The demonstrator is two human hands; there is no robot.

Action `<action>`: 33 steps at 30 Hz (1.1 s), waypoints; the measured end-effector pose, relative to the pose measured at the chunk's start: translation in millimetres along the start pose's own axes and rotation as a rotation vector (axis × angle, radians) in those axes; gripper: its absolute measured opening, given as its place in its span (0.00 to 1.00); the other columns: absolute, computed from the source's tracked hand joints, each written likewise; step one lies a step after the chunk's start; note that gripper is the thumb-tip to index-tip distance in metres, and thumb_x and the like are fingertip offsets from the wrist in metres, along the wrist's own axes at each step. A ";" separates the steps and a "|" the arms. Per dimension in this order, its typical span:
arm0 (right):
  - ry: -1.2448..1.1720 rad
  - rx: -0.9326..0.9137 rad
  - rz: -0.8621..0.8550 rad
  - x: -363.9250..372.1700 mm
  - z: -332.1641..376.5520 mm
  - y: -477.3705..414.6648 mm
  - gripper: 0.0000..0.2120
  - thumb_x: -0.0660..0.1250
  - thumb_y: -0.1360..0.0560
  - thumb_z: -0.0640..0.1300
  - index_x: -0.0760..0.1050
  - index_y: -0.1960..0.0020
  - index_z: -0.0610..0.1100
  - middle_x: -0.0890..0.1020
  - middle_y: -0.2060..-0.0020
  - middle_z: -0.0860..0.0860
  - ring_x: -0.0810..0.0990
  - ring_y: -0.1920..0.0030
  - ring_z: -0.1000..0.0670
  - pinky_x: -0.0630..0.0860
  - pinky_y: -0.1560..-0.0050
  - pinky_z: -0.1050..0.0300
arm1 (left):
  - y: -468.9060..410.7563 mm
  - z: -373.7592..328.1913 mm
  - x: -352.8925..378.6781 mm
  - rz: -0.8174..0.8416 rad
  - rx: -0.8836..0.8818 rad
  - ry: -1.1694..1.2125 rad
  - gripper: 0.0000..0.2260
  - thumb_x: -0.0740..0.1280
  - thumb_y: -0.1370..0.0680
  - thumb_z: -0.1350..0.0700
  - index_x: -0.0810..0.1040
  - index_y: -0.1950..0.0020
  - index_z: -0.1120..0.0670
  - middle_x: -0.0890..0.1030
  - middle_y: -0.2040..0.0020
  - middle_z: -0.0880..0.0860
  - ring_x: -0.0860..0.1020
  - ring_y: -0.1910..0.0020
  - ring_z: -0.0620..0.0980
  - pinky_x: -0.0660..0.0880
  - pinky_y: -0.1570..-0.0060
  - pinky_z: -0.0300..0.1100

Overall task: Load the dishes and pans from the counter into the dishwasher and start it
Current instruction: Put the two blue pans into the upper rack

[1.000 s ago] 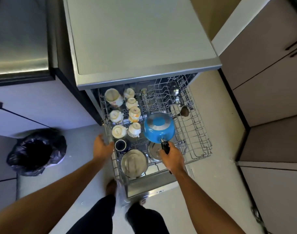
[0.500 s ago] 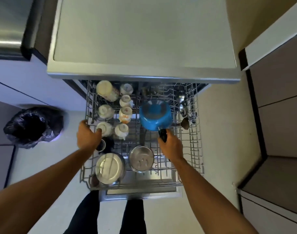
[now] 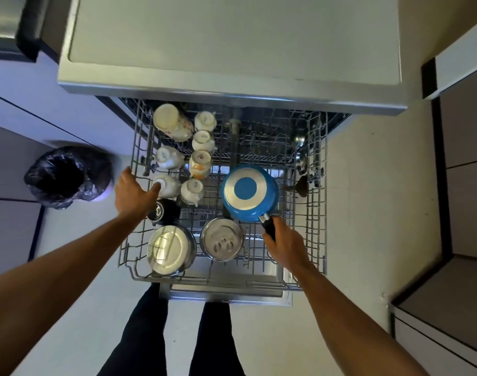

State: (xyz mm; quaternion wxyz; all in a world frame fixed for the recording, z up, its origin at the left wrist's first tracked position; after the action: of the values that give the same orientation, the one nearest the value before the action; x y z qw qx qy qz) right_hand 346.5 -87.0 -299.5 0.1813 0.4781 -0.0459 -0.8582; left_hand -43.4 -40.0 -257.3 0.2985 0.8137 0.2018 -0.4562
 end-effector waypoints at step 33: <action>0.208 0.298 0.156 23.8 -23.4 26.9 0.14 0.68 0.22 0.48 0.74 0.42 0.41 0.83 0.55 0.45 0.83 0.59 0.45 0.82 0.59 0.51 | 216.2 -0.1 112.1 0.715 0.868 -0.247 0.14 0.63 0.23 0.42 0.78 0.44 0.49 0.78 0.47 0.48 0.75 0.50 0.47 0.72 0.52 0.41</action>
State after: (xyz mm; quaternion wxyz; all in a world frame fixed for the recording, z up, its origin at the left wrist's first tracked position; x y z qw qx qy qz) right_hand 361.8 -118.2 -324.4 0.1782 0.5808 -0.1905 -0.7711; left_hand 142.9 -193.7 -288.7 0.0942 0.8201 -0.3277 -0.4596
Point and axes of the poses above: each hand's wrist, its own y-axis away from the middle knuckle, its own x-axis out of the palm, z = x × y, the point moved 2 cm from there along -y, towards the middle knuckle
